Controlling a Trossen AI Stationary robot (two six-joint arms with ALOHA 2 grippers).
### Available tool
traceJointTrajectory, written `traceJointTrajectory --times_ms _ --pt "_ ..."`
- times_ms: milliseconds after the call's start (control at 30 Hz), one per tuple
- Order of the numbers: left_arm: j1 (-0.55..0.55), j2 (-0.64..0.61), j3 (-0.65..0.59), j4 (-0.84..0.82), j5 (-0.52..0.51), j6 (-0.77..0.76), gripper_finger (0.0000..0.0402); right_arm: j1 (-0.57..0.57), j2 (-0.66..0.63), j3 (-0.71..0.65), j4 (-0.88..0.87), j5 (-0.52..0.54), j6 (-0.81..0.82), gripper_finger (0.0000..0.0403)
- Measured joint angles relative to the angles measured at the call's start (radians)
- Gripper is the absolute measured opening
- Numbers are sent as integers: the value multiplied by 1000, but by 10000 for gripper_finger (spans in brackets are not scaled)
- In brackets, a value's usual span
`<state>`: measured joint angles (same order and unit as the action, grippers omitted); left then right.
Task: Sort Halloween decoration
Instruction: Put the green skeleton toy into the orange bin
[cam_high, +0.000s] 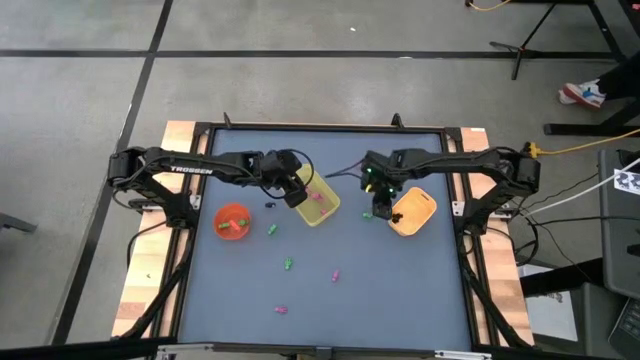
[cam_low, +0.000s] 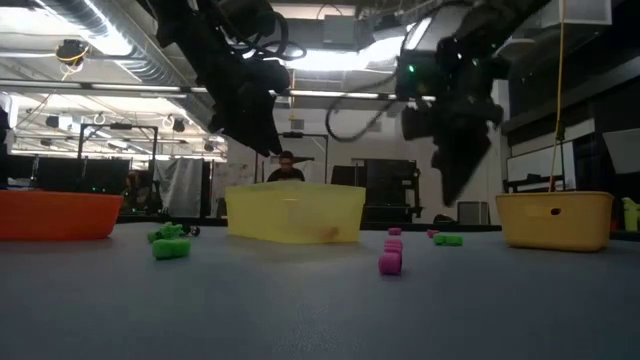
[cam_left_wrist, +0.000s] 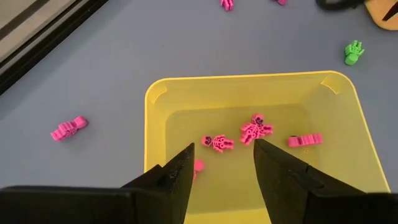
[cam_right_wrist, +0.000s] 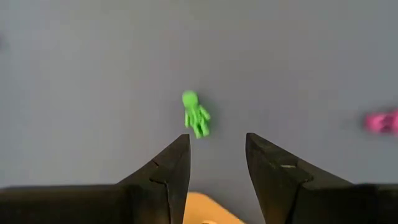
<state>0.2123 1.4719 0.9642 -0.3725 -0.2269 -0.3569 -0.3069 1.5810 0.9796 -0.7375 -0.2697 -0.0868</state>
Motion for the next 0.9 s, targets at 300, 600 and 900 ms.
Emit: traceJointTrajectory --times_ms 300,600,900 --pt "0 0 0 0 0 -1 151 0 0 -124 215 -14 -45 154" --pt "0 0 0 0 0 -1 150 65 0 -152 285 -52 -106 154" --pt "0 0 0 1 0 -2 150 184 13 -153 323 212 -104 154"
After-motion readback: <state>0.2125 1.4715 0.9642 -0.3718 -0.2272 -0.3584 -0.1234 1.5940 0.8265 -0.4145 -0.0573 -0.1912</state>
